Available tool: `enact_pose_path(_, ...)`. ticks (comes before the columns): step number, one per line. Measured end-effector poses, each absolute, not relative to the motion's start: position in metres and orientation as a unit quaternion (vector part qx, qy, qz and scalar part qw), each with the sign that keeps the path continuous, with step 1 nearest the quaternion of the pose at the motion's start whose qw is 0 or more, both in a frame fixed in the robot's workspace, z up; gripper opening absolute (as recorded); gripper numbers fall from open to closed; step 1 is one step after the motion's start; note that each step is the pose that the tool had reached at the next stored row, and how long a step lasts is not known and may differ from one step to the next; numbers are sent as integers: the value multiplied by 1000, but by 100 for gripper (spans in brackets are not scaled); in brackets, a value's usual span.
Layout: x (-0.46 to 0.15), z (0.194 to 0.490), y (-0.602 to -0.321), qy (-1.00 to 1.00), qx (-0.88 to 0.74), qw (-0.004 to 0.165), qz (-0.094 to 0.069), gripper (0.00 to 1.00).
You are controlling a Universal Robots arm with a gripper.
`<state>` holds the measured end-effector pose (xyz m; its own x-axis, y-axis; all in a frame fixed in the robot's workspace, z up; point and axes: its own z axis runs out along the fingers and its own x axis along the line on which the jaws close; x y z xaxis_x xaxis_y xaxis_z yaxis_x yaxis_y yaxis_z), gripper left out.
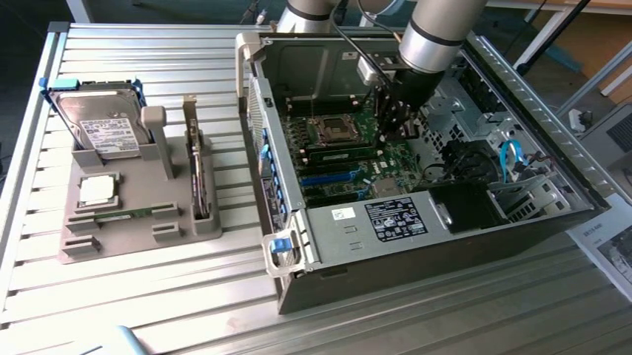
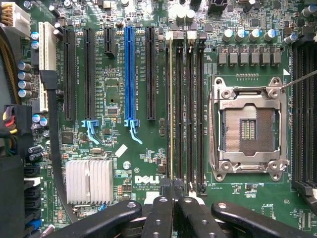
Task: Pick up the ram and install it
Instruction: 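Press down the ram until it locks into place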
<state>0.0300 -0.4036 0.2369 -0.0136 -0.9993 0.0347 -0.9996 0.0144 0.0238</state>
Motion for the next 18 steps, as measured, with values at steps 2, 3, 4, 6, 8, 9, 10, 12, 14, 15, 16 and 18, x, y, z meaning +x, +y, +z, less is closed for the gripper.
enact_pose_path(2, 30, 237, -403, -712, 702, 21, 4, 10)
enact_pose_path(3, 30, 237, -403, -712, 702, 21, 4, 10)
enact_pose_path(4, 30, 237, -403, -712, 702, 21, 4, 10)
enact_pose_path(6, 30, 236, -403, -712, 702, 21, 4, 10)
enact_pose_path(8, 30, 236, -403, -712, 702, 21, 4, 10)
enact_pose_path(9, 30, 236, -403, -712, 702, 21, 4, 10)
enact_pose_path(10, 30, 236, -403, -712, 702, 21, 4, 10)
enact_pose_path(12, 30, 234, -403, -712, 702, 21, 4, 10)
enact_pose_path(14, 30, 234, -403, -712, 702, 21, 4, 10)
enact_pose_path(15, 30, 234, -403, -712, 702, 21, 4, 10)
enact_pose_path(16, 30, 234, -403, -712, 702, 21, 4, 10)
enact_pose_path(18, 30, 233, -403, -712, 702, 21, 4, 10)
